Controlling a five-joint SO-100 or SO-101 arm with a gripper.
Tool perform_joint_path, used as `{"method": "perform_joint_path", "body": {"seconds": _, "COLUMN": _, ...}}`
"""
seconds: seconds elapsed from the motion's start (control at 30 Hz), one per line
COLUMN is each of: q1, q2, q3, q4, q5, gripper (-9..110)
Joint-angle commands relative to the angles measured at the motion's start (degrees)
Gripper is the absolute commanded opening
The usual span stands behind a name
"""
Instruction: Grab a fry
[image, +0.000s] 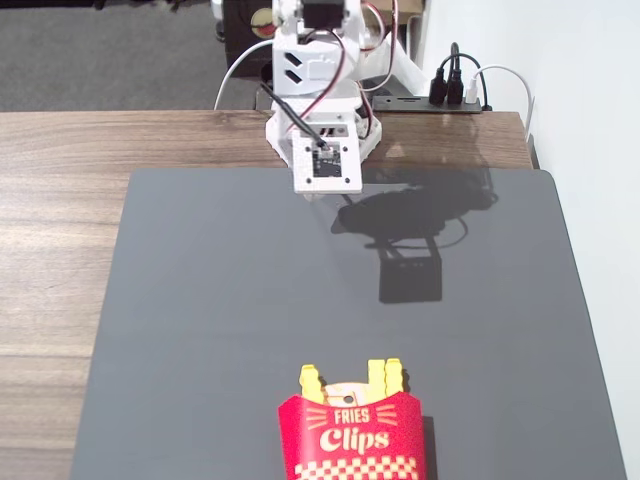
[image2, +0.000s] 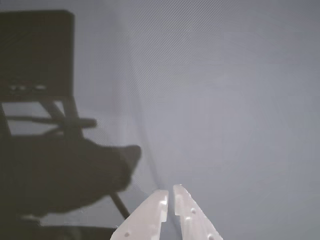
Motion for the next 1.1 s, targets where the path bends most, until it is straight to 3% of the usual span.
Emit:
{"method": "perform_joint_path", "body": {"seconds": 0.0, "q1": 1.49, "q2": -6.68, "q3": -6.77, "q4": -2.02, "q5": -2.55, "gripper": 1}}
{"method": "perform_joint_path", "body": {"seconds": 0.17, "q1": 3.16, "q2": -20.04, "q3": -16.17, "q4": -4.66, "q5": -4.57, "gripper": 2}}
{"method": "perform_joint_path", "body": {"seconds": 0.53, "q1": 5.10, "q2": -43.86, "q3": -34.45, "q4": -10.46, "q5": -5.98, "gripper": 25}}
{"method": "perform_joint_path", "body": {"seconds": 1.07, "q1": 2.37, "q2": -75.06, "q3": -60.73, "q4": -15.21, "q5": -2.29, "gripper": 25}}
